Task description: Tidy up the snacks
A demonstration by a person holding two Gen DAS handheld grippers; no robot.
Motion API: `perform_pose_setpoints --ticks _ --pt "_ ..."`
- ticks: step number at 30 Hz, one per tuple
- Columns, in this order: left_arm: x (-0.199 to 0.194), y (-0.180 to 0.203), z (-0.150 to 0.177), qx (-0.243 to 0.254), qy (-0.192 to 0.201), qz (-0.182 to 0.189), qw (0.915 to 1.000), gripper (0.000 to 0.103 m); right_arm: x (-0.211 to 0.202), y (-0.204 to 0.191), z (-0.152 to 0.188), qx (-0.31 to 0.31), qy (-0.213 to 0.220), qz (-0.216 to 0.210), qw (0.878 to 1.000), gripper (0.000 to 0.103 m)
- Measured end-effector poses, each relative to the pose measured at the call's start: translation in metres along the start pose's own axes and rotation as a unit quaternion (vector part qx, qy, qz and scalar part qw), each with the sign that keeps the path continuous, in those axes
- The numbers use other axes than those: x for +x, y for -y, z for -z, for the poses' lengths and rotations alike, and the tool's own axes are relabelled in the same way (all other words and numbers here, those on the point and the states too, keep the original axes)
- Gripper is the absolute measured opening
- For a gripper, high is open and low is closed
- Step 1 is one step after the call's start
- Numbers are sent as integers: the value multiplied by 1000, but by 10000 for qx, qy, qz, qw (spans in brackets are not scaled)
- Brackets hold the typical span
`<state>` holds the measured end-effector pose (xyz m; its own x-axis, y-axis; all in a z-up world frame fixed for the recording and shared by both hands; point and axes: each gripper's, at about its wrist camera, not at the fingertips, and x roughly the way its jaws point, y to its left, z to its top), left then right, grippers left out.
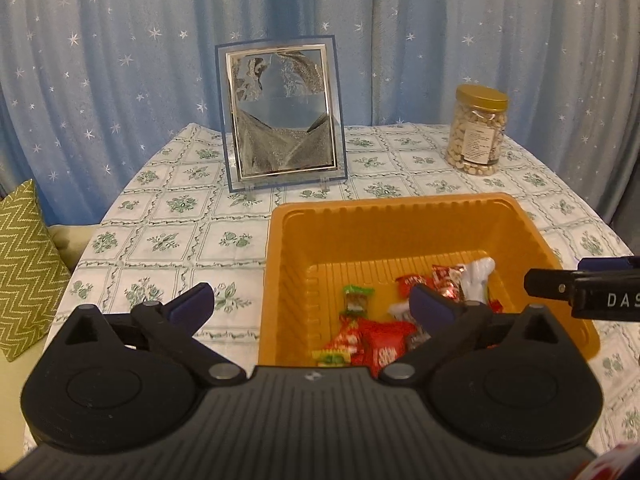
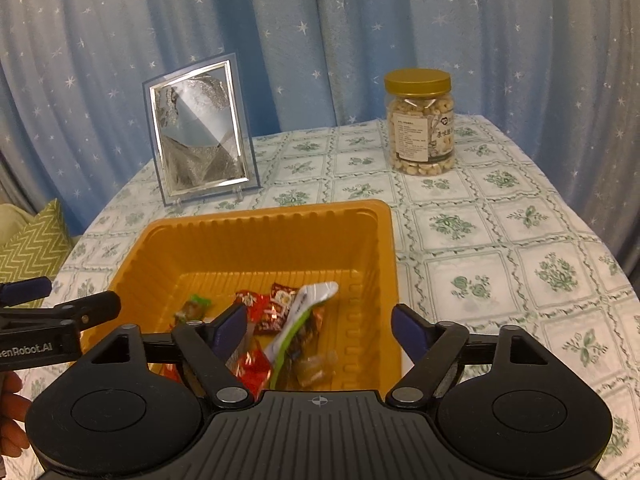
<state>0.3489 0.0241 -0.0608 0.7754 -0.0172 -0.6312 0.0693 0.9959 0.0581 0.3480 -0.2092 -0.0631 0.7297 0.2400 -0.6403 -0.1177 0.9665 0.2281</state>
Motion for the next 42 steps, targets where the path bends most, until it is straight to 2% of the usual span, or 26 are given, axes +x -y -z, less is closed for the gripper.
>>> perform_pose_setpoints --ticks 8,23,31,37,42 --pt "-39 -5 16 -161 162 -8 9997 103 -30 -3 21 43 -12 -42 10000 83" --pt "-113 4 67 -618 -327 16 9975 103 -102 0 65 243 -202 96 9995 83" --pt "-168 14 84 -770 -318 67 9965 103 -151 -6 88 341 -259 150 9990 83" --pt "-206 20 97 -822 -250 10 9963 103 -188 -16 103 298 -236 123 9992 83" --pt "-230 28 107 -662 -243 8 9975 103 -214 -25 112 188 -222 104 9995 83"
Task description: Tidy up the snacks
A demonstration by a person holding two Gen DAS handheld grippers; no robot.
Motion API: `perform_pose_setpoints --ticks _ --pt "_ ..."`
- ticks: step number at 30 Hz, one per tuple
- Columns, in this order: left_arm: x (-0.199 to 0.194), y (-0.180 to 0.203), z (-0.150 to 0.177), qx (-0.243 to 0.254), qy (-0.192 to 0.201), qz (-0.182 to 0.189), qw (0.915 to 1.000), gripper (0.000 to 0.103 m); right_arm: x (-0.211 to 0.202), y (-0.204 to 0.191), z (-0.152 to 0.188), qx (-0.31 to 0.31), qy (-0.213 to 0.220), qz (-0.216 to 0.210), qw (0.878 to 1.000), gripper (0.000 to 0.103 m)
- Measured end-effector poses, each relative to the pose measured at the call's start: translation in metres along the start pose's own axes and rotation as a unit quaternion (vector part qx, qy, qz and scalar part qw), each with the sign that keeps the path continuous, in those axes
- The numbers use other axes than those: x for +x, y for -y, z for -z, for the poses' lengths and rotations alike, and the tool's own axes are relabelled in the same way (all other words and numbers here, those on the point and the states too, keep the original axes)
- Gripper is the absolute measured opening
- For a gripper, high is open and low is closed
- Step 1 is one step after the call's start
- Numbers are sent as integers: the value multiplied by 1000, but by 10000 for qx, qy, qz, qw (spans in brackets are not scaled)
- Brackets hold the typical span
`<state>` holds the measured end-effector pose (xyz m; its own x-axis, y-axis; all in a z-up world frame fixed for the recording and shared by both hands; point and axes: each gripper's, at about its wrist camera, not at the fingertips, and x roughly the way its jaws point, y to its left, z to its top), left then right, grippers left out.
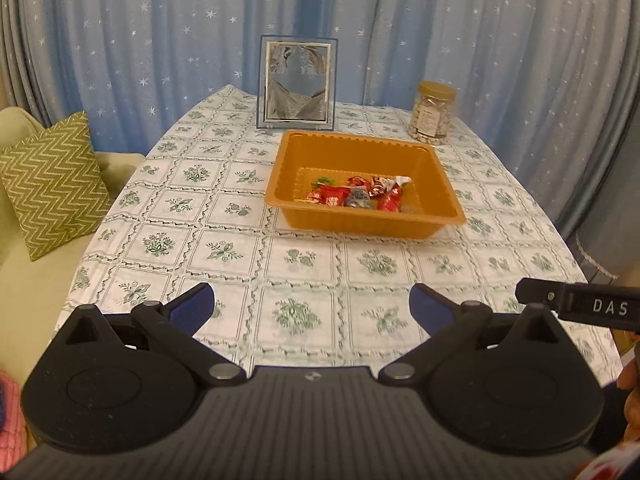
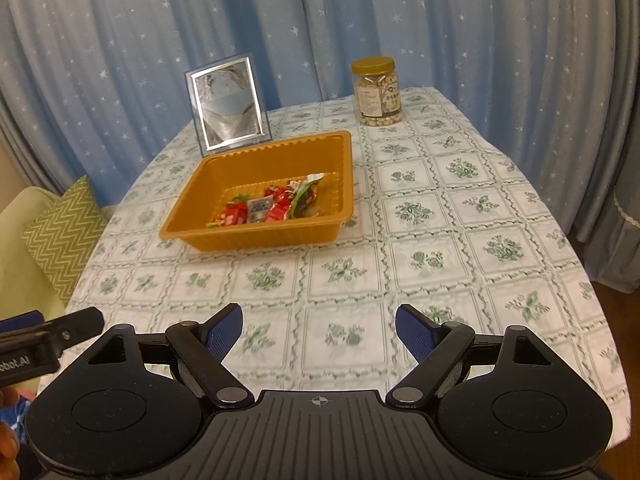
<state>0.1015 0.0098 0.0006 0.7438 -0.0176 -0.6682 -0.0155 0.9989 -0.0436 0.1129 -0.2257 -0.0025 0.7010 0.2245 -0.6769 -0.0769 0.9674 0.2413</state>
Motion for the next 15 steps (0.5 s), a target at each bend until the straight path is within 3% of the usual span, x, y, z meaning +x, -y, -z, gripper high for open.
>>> perform_pose_setpoints --ticks 5,15 --pt "-23 13 8 329 152 -183 9992 103 -24 -8 11 -192 53 46 9998 83" --pt "-54 22 17 200 210 -218 9993 103 -62 -13 28 -369 131 130 9991 83"
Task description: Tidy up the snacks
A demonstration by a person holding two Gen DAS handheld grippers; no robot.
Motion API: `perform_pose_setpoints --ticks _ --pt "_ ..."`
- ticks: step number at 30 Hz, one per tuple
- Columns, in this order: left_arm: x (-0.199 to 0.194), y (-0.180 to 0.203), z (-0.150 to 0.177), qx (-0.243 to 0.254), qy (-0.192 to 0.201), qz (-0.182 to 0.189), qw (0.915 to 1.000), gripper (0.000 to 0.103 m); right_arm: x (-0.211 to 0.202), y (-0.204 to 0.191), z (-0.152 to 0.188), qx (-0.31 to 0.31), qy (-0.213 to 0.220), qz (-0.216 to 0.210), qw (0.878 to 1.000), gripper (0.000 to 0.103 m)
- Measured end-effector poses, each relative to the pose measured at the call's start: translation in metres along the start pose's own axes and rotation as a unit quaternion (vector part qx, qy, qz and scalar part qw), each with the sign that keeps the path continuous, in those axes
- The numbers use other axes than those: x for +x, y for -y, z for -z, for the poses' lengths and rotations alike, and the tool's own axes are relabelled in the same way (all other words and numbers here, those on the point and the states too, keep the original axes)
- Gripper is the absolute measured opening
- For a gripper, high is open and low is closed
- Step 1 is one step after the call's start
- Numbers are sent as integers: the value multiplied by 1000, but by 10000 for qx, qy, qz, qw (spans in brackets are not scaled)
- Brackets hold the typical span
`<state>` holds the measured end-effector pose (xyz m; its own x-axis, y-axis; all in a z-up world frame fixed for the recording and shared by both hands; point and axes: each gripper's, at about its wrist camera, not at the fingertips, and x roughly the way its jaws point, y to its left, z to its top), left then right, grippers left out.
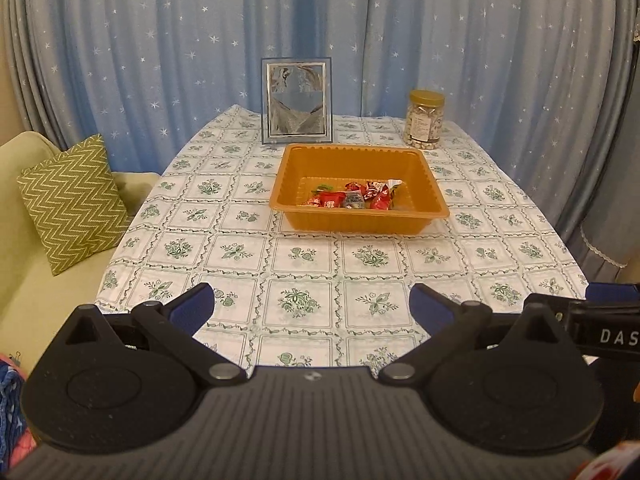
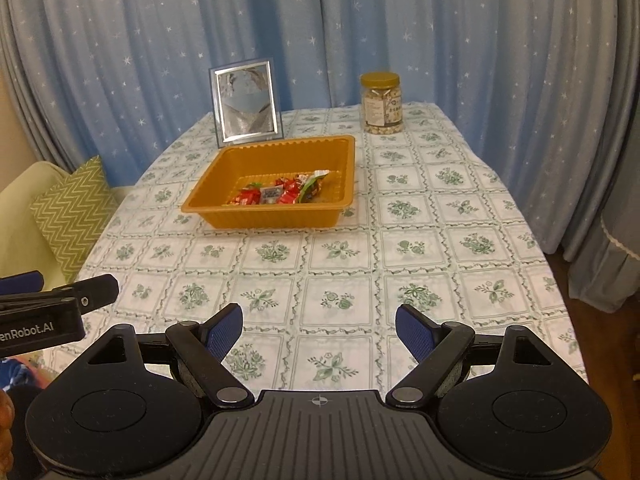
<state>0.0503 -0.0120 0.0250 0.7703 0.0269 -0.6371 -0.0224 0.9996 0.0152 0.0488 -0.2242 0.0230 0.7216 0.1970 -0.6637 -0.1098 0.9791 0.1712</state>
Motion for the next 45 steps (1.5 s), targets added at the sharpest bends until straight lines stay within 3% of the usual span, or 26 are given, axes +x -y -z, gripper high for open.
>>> perform_pose_setpoints --ticks 22,45 --pt "-34 -1 7 -204 69 13 9998 103 -39 -17 2 -261 225 -22 9994 83" --pt "-38 -2 8 -220 73 29 9997 103 -41 -19 0 -249 237 -5 9994 83"
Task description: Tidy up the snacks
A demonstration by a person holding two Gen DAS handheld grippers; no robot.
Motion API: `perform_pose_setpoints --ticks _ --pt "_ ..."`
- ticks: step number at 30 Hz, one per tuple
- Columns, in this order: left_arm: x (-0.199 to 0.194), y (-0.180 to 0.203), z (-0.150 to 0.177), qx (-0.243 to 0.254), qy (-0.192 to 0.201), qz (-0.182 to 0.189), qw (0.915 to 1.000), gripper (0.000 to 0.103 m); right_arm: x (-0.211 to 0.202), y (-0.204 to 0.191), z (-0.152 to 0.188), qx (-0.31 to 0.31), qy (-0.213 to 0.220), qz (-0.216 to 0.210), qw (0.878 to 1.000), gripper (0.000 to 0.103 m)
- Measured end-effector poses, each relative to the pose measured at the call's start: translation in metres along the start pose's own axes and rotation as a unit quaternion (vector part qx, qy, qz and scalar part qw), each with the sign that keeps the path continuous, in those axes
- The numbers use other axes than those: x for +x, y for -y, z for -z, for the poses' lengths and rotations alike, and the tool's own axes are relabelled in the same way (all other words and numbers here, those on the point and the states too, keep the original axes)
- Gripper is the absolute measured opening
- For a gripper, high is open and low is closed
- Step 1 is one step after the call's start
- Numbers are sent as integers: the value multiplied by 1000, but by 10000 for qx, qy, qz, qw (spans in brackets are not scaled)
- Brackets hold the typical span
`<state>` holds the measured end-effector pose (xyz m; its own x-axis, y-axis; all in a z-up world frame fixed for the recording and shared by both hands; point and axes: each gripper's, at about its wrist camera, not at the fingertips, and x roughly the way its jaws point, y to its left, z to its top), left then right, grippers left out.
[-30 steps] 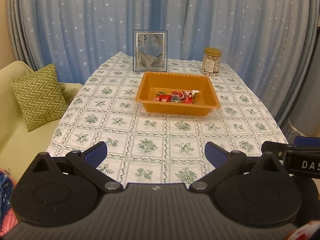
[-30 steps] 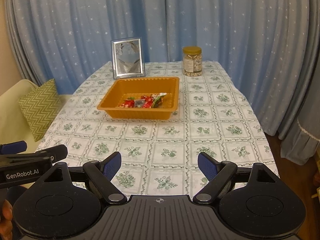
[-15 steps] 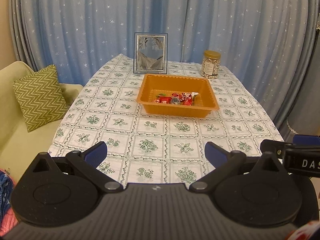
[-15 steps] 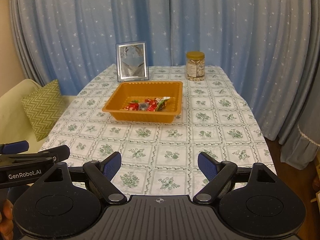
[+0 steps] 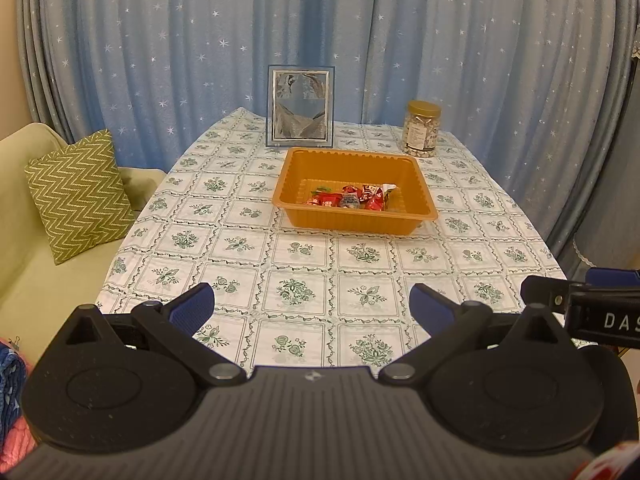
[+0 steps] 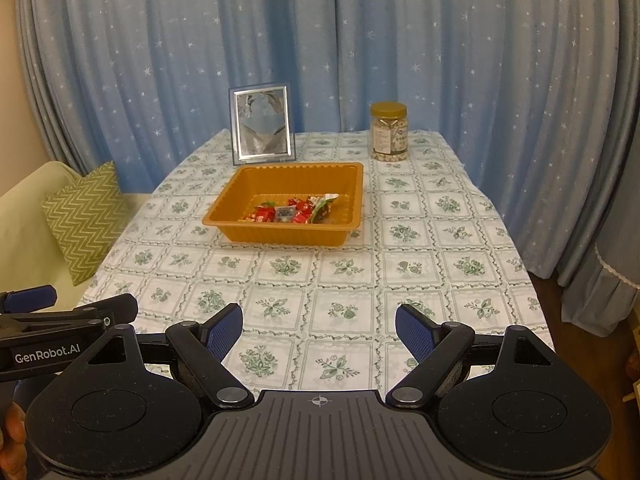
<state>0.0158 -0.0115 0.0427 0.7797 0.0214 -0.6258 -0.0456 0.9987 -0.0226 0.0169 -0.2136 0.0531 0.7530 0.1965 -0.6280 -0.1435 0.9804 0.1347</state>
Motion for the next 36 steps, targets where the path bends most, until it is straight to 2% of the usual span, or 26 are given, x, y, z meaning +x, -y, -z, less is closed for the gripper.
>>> perform_pose_setpoints --ticks 36 --pt "1 -1 0 -10 -6 4 10000 103 4 -3 0 -34 -13 -18 10000 83"
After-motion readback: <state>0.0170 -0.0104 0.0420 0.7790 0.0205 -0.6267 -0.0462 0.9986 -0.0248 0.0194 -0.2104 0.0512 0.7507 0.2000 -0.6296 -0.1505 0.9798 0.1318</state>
